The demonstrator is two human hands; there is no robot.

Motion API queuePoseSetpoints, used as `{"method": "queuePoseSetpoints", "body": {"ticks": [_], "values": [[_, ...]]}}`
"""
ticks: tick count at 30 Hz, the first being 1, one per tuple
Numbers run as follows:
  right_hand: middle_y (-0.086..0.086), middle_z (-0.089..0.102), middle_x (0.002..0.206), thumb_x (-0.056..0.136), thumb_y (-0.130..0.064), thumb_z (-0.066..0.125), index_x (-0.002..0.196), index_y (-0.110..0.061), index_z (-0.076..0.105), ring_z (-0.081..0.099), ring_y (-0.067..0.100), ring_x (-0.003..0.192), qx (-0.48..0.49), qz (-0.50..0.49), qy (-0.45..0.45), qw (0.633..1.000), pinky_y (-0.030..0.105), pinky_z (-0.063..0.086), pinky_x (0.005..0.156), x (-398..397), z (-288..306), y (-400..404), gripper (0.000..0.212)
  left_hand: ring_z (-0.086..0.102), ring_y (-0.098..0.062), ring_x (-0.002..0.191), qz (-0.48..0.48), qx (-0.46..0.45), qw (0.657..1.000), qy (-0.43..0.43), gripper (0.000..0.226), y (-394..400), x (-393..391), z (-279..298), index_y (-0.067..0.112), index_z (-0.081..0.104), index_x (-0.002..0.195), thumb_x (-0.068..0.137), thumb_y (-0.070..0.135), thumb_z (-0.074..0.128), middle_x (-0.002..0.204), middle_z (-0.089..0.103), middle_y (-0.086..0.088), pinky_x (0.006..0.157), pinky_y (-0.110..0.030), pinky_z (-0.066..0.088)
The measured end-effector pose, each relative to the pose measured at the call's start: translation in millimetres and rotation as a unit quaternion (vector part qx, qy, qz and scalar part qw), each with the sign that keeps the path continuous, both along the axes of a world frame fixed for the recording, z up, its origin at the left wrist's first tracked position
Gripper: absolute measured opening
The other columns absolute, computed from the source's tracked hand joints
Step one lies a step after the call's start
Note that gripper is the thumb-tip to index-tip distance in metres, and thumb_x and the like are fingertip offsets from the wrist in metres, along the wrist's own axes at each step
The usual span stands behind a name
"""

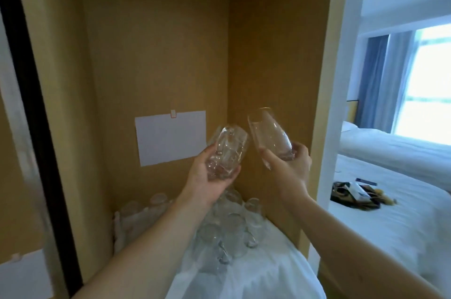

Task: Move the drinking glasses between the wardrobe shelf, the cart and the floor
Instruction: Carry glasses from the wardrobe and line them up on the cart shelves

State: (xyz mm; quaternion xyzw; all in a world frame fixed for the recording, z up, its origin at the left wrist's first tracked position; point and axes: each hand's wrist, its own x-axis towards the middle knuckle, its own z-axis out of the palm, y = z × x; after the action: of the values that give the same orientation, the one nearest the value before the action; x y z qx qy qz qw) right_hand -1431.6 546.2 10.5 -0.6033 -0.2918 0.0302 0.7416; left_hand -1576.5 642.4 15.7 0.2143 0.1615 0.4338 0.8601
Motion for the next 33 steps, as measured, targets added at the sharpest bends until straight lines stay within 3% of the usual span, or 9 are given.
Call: {"method": "queuePoseSetpoints", "body": {"ticks": [2,4,10,15,17,21,23,27,33], "values": [[-0.013,0.057,0.11,0.054,-0.056,0.089,0.119,-0.037,0.046,0.061,0.0,0.091,0.029,-0.036,-0.007,0.999,0.012,0.048,0.067,8.7,2.7,-20.7,0.08,0.062,-0.048,0.11,-0.018,0.015,1.0,0.0,0.064,-15.6,15.3,2.3,0.01,0.061,0.126,0.068,0.012,0.086,0.124,0.063,-0.027,0.084,-0.059,0.057],[-0.01,0.064,0.103,0.05,-0.057,0.088,0.117,-0.036,0.045,0.068,0.006,0.089,0.058,-0.054,0.011,0.997,0.027,0.06,0.077,21.4,6.0,-39.4,0.083,0.063,-0.047,0.11,-0.039,0.039,0.998,0.003,0.062,-30.6,32.3,5.0,0.009,0.061,0.127,0.07,0.012,0.085,0.123,0.065,-0.027,0.088,-0.06,0.056],[-0.002,0.062,0.108,0.06,-0.047,0.094,0.122,-0.027,0.043,0.067,0.018,0.099,0.091,-0.126,0.006,0.988,0.047,0.056,0.093,95.3,0.0,-111.1,0.082,0.07,-0.034,0.104,-0.144,0.137,0.979,0.037,0.066,-91.4,114.7,11.8,0.01,0.062,0.133,0.072,0.028,0.08,0.127,0.069,-0.019,0.102,-0.049,0.049],[-0.012,0.065,0.108,0.055,-0.054,0.092,0.121,-0.027,0.053,0.066,0.01,0.099,0.089,-0.208,0.022,0.974,0.029,0.059,0.081,167.1,-13.1,-194.1,0.082,0.066,-0.027,0.093,-0.217,0.129,0.961,0.115,0.049,-156.5,200.9,8.6,0.014,0.07,0.117,0.08,0.047,0.076,0.109,0.074,-0.013,0.083,-0.039,0.055],[-0.014,0.066,0.108,0.058,-0.053,0.093,0.123,-0.026,0.055,0.065,0.004,0.099,0.077,-0.244,0.026,0.966,0.031,0.055,0.09,198.3,-19.2,-229.7,0.08,0.066,-0.023,0.082,-0.247,0.133,0.954,0.105,0.037,-187.4,234.9,4.5,0.014,0.068,0.114,0.088,0.041,0.072,0.101,0.072,-0.009,0.067,-0.034,0.057],[-0.007,0.066,0.112,0.06,-0.053,0.092,0.131,-0.019,0.052,0.064,0.005,0.099,0.063,-0.269,0.059,0.959,0.027,0.052,0.085,255.7,-29.2,-294.5,0.088,0.074,-0.012,0.074,-0.3,0.191,0.932,0.073,0.011,-242.1,299.3,-9.6,0.012,0.063,0.105,0.105,0.013,0.052,0.084,0.076,0.001,0.066,-0.027,0.06],[-0.001,0.064,0.117,0.063,-0.048,0.093,0.136,-0.016,0.048,0.063,0.01,0.101,0.056,-0.256,0.08,0.962,0.025,0.048,0.08,282.8,-34.5,-328.0,0.091,0.075,-0.005,0.078,-0.332,0.203,0.919,0.064,0.013,-264.7,332.5,-12.4,0.011,0.061,0.11,0.105,0.005,0.051,0.09,0.076,0.001,0.07,-0.021,0.059],[0.006,0.063,0.121,0.065,-0.031,0.094,0.142,-0.014,0.041,0.064,0.018,0.104,0.039,-0.25,0.098,0.962,0.028,0.05,0.081,333.6,-47.0,-392.7,0.095,0.067,-0.038,0.112,-0.413,0.155,0.896,0.054,0.04,-306.1,399.1,-18.0,0.006,0.068,0.119,0.083,0.021,0.079,0.116,0.072,-0.02,0.108,-0.056,0.045],[0.014,0.058,0.123,0.06,-0.025,0.096,0.132,-0.023,0.042,0.064,0.032,0.109,-0.004,-0.256,0.109,0.961,0.045,0.06,0.082,389.7,-67.0,-474.4,0.09,0.072,-0.033,0.097,-0.471,0.157,0.865,0.068,0.066,-371.3,487.0,-36.7,0.007,0.067,0.128,0.072,0.033,0.087,0.113,0.072,-0.016,0.091,-0.05,0.056]]}}
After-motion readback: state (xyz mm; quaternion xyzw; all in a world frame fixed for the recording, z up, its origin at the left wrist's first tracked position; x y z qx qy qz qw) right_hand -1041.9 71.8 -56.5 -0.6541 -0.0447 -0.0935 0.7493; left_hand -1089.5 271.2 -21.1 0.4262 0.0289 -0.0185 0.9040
